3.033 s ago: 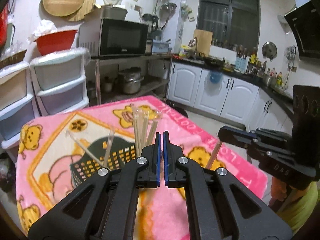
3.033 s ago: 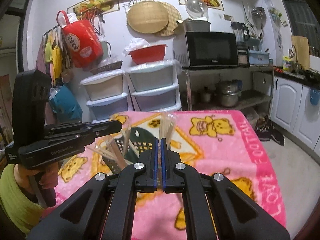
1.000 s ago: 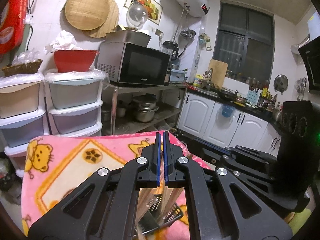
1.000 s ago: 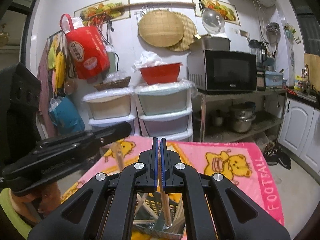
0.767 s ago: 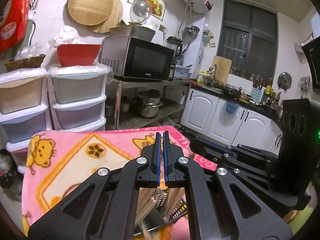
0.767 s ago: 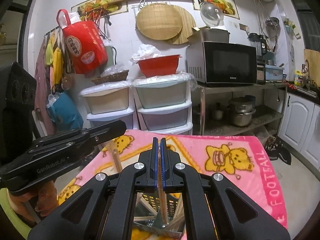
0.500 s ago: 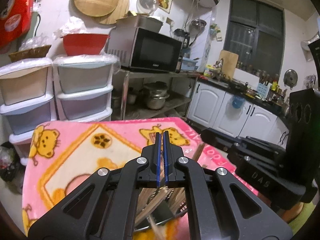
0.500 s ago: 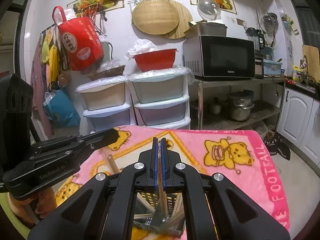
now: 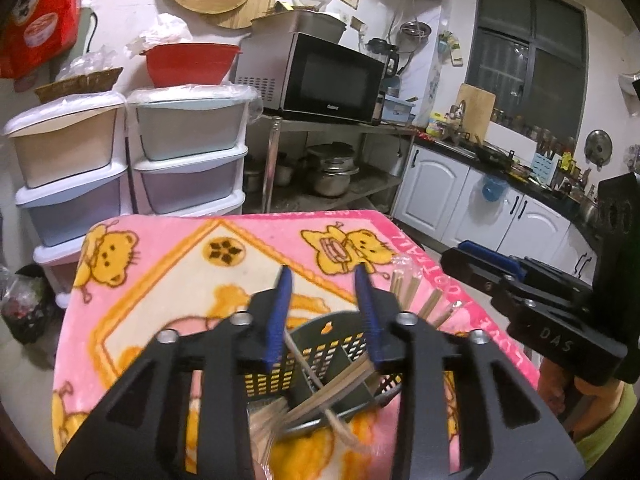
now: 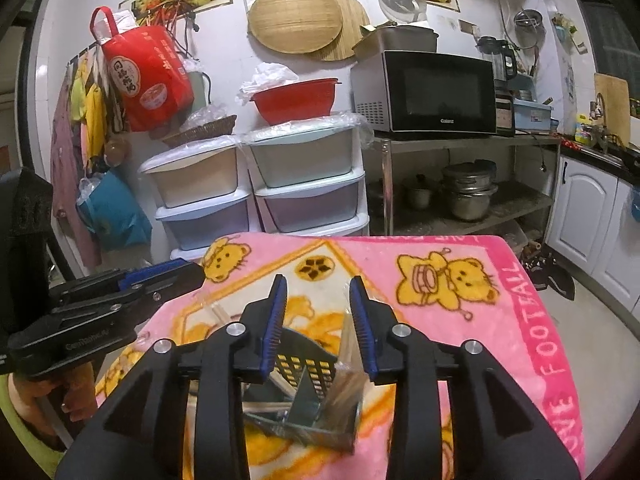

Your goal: Organize utensils

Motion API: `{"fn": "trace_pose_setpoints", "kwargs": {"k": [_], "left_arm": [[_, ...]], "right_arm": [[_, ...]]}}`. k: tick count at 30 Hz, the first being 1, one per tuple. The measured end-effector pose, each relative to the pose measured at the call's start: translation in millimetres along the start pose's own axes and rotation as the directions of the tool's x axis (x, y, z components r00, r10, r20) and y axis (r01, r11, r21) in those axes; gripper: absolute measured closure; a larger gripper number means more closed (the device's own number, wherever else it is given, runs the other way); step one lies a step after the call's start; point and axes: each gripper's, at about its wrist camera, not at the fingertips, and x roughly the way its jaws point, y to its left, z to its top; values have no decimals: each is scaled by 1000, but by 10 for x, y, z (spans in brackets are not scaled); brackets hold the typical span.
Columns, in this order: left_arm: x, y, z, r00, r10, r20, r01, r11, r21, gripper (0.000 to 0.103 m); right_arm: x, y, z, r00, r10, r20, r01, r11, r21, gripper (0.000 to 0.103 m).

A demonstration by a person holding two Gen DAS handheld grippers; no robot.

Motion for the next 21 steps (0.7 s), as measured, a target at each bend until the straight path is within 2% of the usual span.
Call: {"fn": "trace_pose_setpoints", "kwargs": {"k": [4,6,8,10,14,19,21], "left_arm": [[-96,2,-51,1000,20,9,-20,1000,-1,57],[-175,-7,-85,1000,24,18,-24,1000,1,53],[-249,-13,-115,999,35,27,-35,999,0,40],[-309,-27,-141,999,36,32,-36,999,-1,39],[-425,-39,-230,998,44,33,-44,999,-17,25],[-544,-60,-349,998,53,30,-52,998,-27,11],[-586,-50,-414,998,54,24,-54,998,-38,11]], "right_arm": [[-117,-23,-79,1000,-8,1,8,1000,0,62],[-192,-28,-125,1000,-16,6,16,1000,-6,58],[-258,-30,-181,1000,-26,8,26,1000,-9,55],[-313,-28,-231,1000,-28,12,29,1000,-9,50],[-439,-1,-364,999,-38,16,38,999,-21,41],[-559,40,-508,999,-38,8,39,999,-30,37],[-616,62,-577,999,-36,9,37,999,-30,34]]}}
